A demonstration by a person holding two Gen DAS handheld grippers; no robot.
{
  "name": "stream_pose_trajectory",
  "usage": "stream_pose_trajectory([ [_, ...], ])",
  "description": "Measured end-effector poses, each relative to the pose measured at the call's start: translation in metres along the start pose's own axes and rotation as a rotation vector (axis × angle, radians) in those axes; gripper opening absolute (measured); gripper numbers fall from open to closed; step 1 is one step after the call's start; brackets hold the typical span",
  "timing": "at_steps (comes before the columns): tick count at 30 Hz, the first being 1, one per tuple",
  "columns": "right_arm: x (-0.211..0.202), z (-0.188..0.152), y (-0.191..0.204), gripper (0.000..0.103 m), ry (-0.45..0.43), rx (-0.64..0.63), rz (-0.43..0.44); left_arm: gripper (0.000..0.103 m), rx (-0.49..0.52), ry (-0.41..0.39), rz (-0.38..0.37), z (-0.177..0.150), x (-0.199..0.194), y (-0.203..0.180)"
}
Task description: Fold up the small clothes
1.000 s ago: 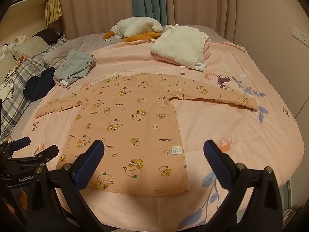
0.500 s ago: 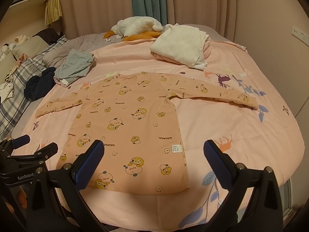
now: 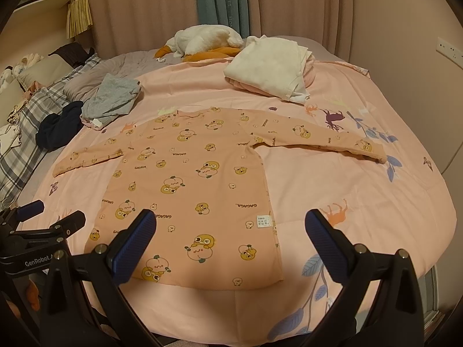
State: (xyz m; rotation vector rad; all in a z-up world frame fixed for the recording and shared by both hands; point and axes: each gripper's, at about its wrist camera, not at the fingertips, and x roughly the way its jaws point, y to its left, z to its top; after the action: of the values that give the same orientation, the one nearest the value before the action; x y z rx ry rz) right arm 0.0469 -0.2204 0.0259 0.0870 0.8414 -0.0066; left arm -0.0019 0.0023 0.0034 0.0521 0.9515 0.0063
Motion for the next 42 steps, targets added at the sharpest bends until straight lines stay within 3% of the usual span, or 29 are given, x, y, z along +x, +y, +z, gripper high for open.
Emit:
stream_pose_trajectory([
  [37, 0.003, -0.007, -0.008, 0.103, 0.015, 0.017, 0.012, 0.103, -0.014, 0.004, -0.022, -0.001, 0.002, 0.002],
  [39, 0.007, -0.007, -0.012, 0.103, 0.023, 0.04, 0.057, 0.103, -0.031, 0.013, -0.048, -0.001, 0.005, 0.004],
  [42, 0.015, -0.009, -0.03, 0.103, 0.047, 0.125, 0.199, 0.103, -0.047, 0.029, -0.092, -0.001, 0.012, 0.005],
])
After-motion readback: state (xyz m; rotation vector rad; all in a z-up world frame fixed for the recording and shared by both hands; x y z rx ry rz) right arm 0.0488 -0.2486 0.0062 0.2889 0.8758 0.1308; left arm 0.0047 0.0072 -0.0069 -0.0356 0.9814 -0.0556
